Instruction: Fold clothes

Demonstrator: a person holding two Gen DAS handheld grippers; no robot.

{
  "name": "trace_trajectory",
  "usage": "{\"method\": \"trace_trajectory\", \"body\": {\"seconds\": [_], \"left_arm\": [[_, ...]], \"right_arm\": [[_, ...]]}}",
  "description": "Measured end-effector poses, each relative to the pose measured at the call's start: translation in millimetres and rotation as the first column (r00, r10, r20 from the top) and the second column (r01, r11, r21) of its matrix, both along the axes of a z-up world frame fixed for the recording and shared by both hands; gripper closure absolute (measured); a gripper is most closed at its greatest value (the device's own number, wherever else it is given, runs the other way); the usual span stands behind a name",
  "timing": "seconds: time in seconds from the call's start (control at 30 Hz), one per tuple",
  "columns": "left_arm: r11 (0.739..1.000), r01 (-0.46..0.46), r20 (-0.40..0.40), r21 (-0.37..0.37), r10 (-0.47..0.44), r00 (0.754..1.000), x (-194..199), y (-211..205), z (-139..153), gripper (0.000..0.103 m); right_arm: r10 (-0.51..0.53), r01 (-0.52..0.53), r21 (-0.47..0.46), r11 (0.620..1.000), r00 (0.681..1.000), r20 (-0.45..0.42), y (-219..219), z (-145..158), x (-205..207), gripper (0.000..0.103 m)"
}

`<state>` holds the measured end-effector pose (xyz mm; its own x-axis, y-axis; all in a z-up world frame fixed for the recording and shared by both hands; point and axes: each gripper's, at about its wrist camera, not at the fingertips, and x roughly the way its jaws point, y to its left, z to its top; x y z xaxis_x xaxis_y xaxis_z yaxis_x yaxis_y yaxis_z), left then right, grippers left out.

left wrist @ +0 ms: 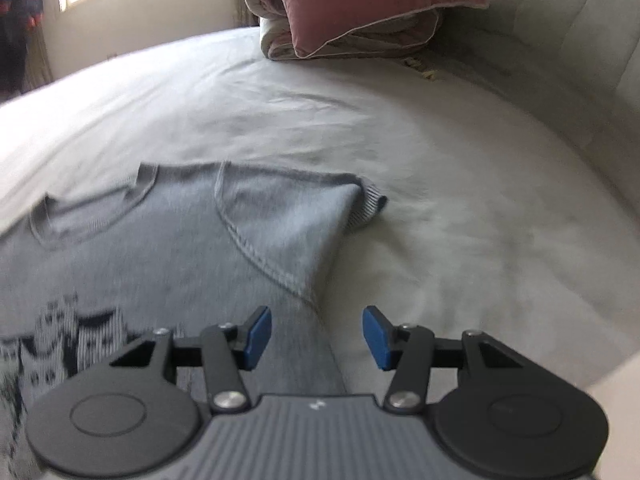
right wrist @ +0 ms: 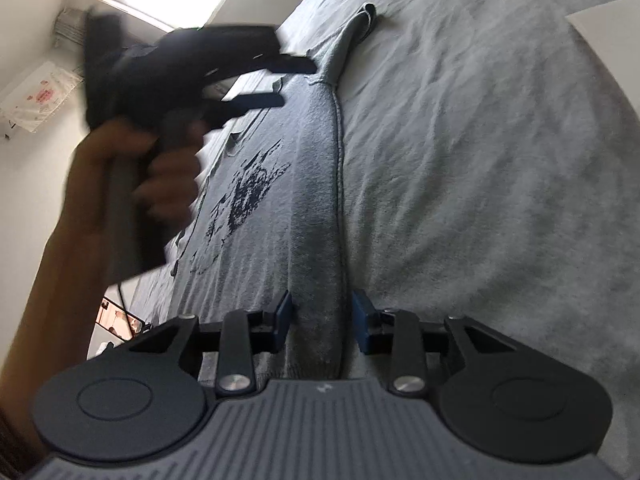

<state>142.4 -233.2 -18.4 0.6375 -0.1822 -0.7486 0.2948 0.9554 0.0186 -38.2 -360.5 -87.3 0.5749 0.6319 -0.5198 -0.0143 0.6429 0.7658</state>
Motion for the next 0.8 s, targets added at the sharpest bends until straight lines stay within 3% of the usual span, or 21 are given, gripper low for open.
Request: {"method": "trace_trajectory", "body": {"seconds": [0.1,0.2,0.3,0.37,0.47,0.53,0.67,0.8], "left_arm": [[0.998,-0.006,0.025,0.069,0.005,1.0,14,-16,-11,0.052],[0.992,-0.017,0.047,0.124,0.011,0.999,22,-28,-20,0.063],[0.982,-0.029,0.076,0.187,0.015,0.997,25,-38,-26,0.085],[0.982,-0.031,0.084,0.185,0.016,0.996,26,-40,-26,0.098],[0.992,-0.042,0.102,0.118,0.03,0.994,25,-37,-20,0.099],[0.999,-0.04,0.087,0.02,0.039,0.995,28,-29,-17,0.103],[0.985,-0.021,0.045,-0.169,0.029,0.999,30,-17,-13,0.103],[0.976,0.019,-0.005,-0.217,-0.021,1.0,29,-23,-17,0.103]], "right_arm": [[-0.008,0.008,0.01,1.0,1.0,-0.005,1,0,-2,0.07],[-0.015,0.015,0.019,1.0,1.0,-0.009,2,-1,-4,0.071],[-0.023,0.023,0.029,0.999,1.0,-0.014,3,-1,-6,0.072],[-0.028,0.029,0.035,0.999,0.999,-0.017,3,-1,-8,0.072],[-0.035,0.036,0.044,0.998,0.999,-0.022,4,-1,-10,0.08],[-0.04,0.042,0.051,0.998,0.999,-0.025,5,-1,-12,0.095],[-0.055,0.056,0.052,0.997,0.998,-0.019,6,1,-16,0.095],[-0.075,0.075,0.058,0.996,0.997,-0.001,2,7,-26,0.096]]}}
